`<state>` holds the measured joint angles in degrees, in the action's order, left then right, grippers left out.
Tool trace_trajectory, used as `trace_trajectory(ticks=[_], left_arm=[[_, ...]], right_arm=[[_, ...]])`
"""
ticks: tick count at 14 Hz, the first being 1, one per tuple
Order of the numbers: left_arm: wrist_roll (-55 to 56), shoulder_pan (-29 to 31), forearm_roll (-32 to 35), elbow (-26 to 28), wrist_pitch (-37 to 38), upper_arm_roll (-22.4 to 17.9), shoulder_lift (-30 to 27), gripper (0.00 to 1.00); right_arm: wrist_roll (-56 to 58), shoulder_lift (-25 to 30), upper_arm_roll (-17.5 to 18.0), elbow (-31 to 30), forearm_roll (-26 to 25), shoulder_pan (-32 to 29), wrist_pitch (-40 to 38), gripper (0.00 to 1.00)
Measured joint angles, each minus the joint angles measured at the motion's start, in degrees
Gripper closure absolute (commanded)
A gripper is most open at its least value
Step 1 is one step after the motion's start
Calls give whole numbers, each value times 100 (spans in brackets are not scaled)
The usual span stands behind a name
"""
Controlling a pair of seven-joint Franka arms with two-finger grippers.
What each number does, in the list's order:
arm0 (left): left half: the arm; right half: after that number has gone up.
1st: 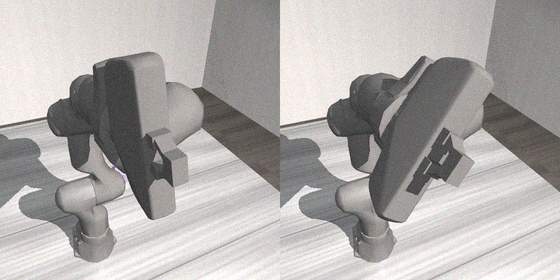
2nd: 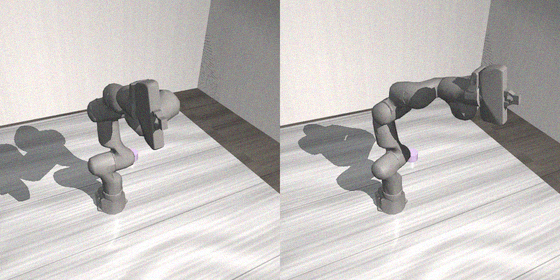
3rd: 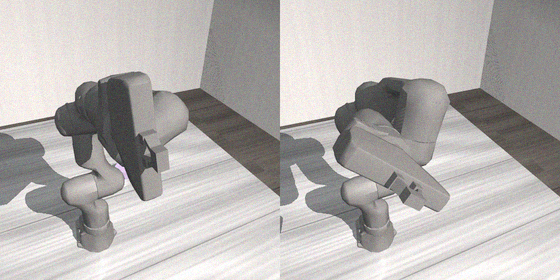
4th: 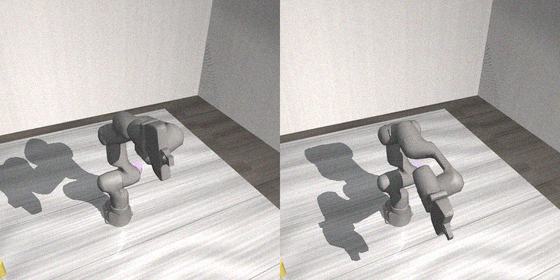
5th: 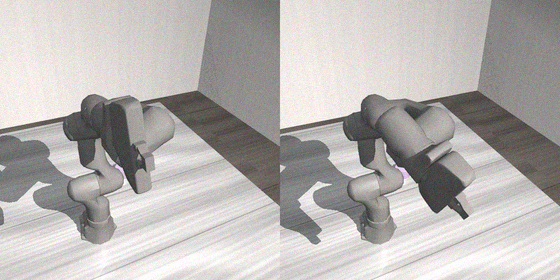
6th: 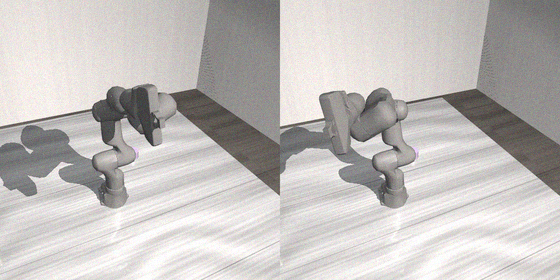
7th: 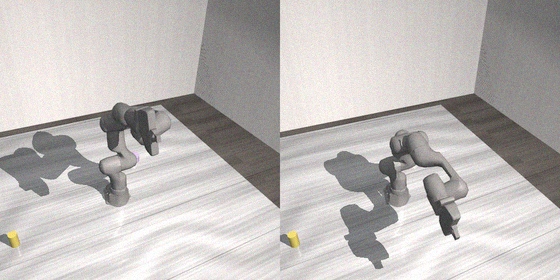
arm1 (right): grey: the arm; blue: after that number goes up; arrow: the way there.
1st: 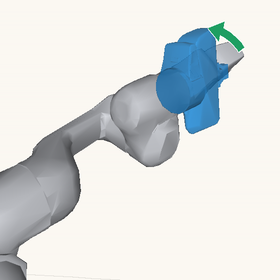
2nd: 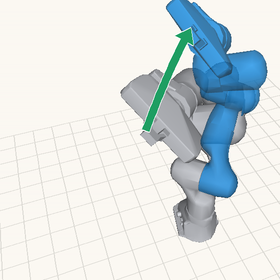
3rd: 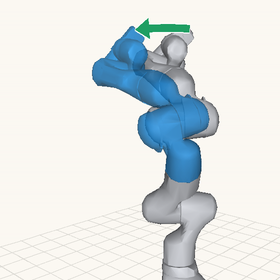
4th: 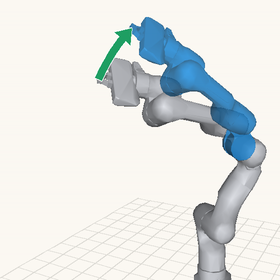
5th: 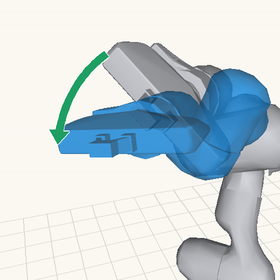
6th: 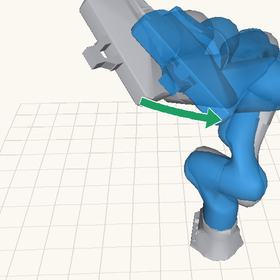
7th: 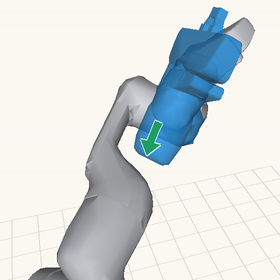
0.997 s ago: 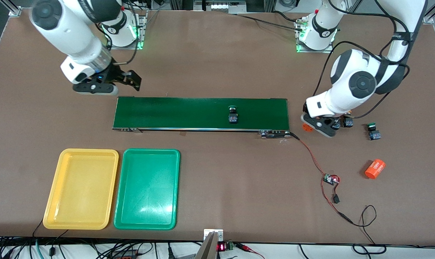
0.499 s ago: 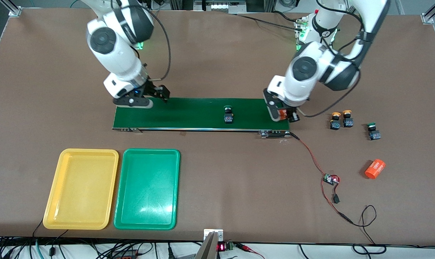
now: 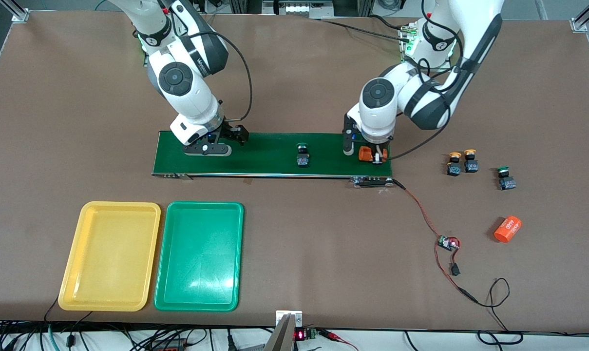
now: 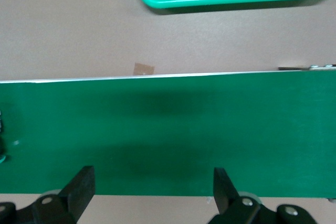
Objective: Sort buttons by color to trays
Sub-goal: 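Set the cylinder on the belt while the right gripper lowers to the button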
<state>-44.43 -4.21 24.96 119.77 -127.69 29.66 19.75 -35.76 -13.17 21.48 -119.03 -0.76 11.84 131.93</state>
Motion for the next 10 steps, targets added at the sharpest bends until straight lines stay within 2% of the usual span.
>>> trace_trajectory(ticks=[1, 2, 5, 10], left_arm=[[0, -91, 5, 0, -1, 2, 20, 3], [1, -150, 22, 0, -41, 4, 30, 0], [2, -175, 69, -37, -303, 0, 23, 0], [33, 60, -63, -152, -318, -31, -359, 0]], right_arm=[[-19, -18, -1, 0, -116, 30, -2, 0], [-82, -57, -1, 0, -247, 74, -3, 0], [-563, -266, 0, 0, -548, 286, 34, 0], [-750, -363, -14, 17, -597, 367, 108, 0]])
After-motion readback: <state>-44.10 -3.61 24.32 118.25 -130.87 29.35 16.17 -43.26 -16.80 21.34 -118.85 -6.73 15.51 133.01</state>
